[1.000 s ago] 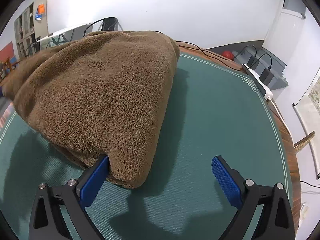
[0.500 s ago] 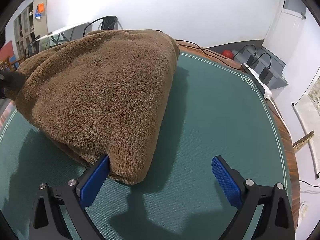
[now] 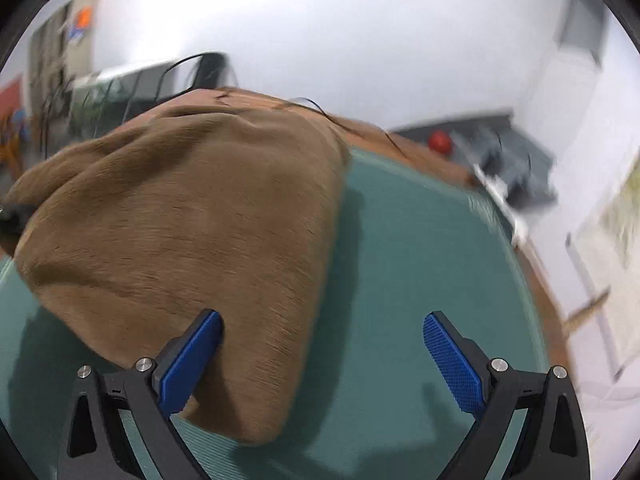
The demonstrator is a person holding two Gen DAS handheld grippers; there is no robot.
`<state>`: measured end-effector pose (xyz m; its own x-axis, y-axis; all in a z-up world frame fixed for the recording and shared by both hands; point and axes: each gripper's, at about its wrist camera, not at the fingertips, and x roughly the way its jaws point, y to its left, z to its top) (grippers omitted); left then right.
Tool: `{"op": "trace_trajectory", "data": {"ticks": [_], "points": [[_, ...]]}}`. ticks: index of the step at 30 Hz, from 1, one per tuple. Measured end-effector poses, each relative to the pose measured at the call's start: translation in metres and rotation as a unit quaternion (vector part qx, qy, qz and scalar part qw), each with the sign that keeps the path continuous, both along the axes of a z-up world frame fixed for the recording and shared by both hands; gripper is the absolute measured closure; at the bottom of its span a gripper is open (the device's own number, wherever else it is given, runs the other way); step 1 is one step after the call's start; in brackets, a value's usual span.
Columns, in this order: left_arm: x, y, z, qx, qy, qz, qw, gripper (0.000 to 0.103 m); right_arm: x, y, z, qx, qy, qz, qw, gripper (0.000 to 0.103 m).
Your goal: Fold clothes
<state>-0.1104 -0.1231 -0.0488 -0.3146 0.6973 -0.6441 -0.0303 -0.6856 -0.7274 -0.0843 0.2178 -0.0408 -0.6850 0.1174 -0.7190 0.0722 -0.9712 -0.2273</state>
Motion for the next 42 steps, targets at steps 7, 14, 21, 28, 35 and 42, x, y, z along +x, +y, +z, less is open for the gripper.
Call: {"op": "trace_trajectory", "data": {"ticks": [7,14,21,28,35,42], "points": [[0.009,-0.007,-0.011,-0.005,-0.004,0.000,1.0000,0.080,0.017,0.049,-0.009,-0.028,-0.026,-0.055,0.998,0.002],[0.007,0.004,-0.003,-0.013,-0.001,-0.008,0.9999,0.080,-0.002,0.002,0.029,-0.140,-0.008,0.056,0.989,0.002],[0.011,-0.002,-0.023,-0.003,-0.018,0.001,0.9998,0.079,-0.008,-0.003,-0.011,-0.157,-0.065,0.039,0.985,0.002],[0.012,0.002,-0.028,0.006,-0.015,-0.002,0.9999,0.079,0.010,0.007,-0.007,-0.138,-0.051,0.018,0.989,0.002],[0.013,-0.006,-0.032,0.017,-0.024,0.007,0.9995,0.078,0.010,0.005,0.003,-0.140,-0.047,0.016,0.989,0.002],[0.011,-0.006,-0.030,0.016,-0.026,0.008,0.9995,0.078,0.039,0.008,0.005,-0.140,-0.035,0.014,0.989,0.002]]}}
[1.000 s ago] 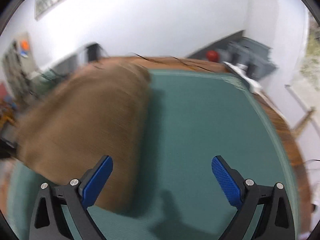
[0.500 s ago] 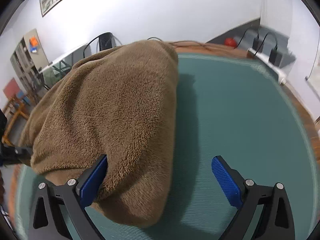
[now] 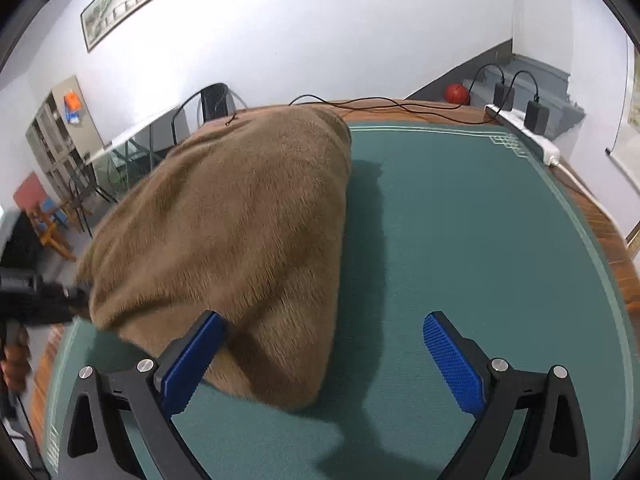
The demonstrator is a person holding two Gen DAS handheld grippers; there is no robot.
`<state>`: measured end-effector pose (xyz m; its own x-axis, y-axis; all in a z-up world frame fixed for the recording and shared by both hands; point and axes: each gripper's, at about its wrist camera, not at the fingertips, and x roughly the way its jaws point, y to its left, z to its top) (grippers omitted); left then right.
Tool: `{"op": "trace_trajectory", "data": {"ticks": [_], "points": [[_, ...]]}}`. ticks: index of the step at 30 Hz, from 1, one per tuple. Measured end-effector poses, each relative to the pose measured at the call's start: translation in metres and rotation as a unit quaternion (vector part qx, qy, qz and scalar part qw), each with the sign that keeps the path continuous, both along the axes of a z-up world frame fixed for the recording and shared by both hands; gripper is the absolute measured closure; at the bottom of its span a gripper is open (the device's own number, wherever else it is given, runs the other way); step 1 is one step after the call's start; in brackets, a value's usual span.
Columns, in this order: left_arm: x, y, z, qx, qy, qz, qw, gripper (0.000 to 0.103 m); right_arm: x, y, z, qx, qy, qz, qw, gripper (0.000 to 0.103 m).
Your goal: Fold clothes
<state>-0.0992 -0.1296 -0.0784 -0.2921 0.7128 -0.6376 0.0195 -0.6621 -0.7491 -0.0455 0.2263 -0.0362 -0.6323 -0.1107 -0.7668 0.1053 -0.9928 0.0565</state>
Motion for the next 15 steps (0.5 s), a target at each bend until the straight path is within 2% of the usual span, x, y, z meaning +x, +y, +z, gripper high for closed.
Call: {"op": "trace_trajectory", "data": {"ticks": [2,5,10,12,14,15], "points": [[0.000,-0.003,-0.001,0.003,-0.002,0.000,1.0000,0.078,-0.004,0.001,-0.014,0.033,-0.020,-0.003,0.999,0.002],[0.001,-0.003,-0.001,-0.003,-0.001,-0.002,1.0000,0.078,-0.012,0.008,-0.021,0.019,-0.029,-0.011,0.999,0.002],[0.001,0.000,0.001,-0.031,0.009,-0.006,0.9995,0.074,-0.009,0.015,-0.032,0.045,-0.044,-0.023,0.998,0.002],[0.002,0.008,0.010,-0.070,0.020,-0.021,0.9971,0.064,-0.004,0.022,-0.030,0.027,-0.053,-0.028,0.998,0.002],[0.004,0.016,0.023,-0.122,0.037,-0.024,0.9916,0.022,0.001,0.026,-0.020,0.010,-0.050,-0.029,0.998,0.002],[0.006,0.020,0.031,-0.149,0.049,-0.020,0.9874,0.017,0.003,0.025,-0.012,0.010,-0.039,-0.025,0.999,0.002]]}}
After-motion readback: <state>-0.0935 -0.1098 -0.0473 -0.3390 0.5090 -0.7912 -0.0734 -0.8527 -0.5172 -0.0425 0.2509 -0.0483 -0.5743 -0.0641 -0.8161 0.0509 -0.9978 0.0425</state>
